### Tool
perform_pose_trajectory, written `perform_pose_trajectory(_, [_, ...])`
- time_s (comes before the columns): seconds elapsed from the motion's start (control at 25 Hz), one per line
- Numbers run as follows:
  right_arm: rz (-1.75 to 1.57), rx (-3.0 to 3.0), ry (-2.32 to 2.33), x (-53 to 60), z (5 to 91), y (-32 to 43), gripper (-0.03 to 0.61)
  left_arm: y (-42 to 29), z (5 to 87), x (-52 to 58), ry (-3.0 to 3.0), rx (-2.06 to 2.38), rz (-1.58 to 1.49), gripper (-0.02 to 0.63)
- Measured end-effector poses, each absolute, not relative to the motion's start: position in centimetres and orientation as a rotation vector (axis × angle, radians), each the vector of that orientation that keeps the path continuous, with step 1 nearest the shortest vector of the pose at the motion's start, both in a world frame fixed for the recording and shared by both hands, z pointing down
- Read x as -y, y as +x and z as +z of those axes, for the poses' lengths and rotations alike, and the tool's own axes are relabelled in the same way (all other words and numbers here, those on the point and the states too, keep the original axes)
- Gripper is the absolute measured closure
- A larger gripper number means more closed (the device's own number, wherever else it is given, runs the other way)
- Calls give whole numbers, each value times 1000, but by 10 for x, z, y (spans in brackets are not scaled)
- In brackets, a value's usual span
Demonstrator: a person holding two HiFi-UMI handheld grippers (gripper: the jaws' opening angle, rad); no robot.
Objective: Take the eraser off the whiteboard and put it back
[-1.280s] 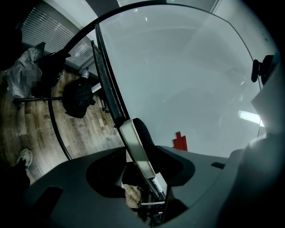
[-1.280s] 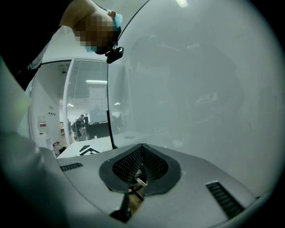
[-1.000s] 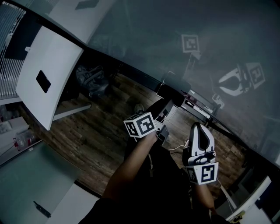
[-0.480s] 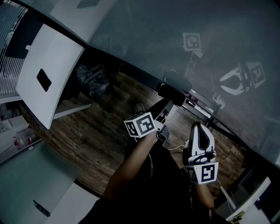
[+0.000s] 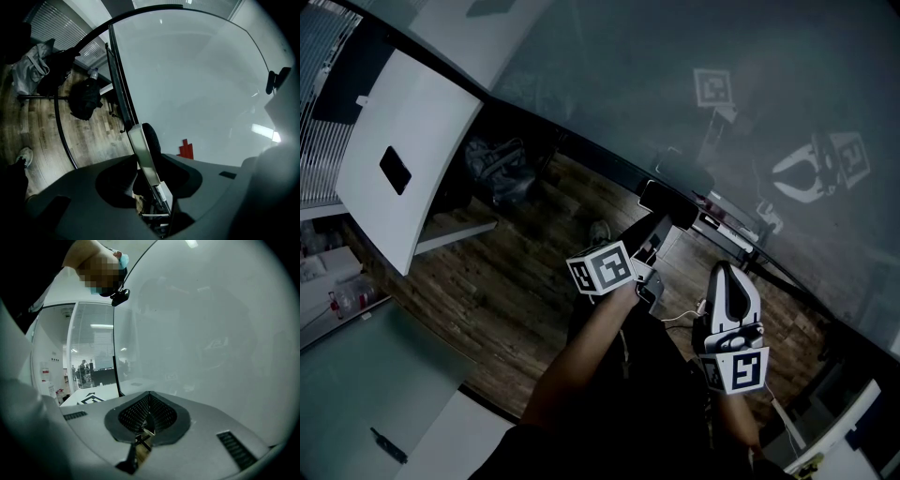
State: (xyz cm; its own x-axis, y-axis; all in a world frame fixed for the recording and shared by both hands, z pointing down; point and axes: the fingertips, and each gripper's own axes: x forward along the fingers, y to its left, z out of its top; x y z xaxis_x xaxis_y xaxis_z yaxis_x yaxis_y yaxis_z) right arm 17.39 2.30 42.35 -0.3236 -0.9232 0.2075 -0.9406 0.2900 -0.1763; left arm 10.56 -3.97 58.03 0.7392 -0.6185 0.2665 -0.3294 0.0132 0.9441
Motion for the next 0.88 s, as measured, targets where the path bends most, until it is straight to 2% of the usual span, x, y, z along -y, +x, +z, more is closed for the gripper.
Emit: perform_pose_trajectory(0.88, [404,2478,1780,-24,425,174,563,103,580,37,1599,784,-276,472])
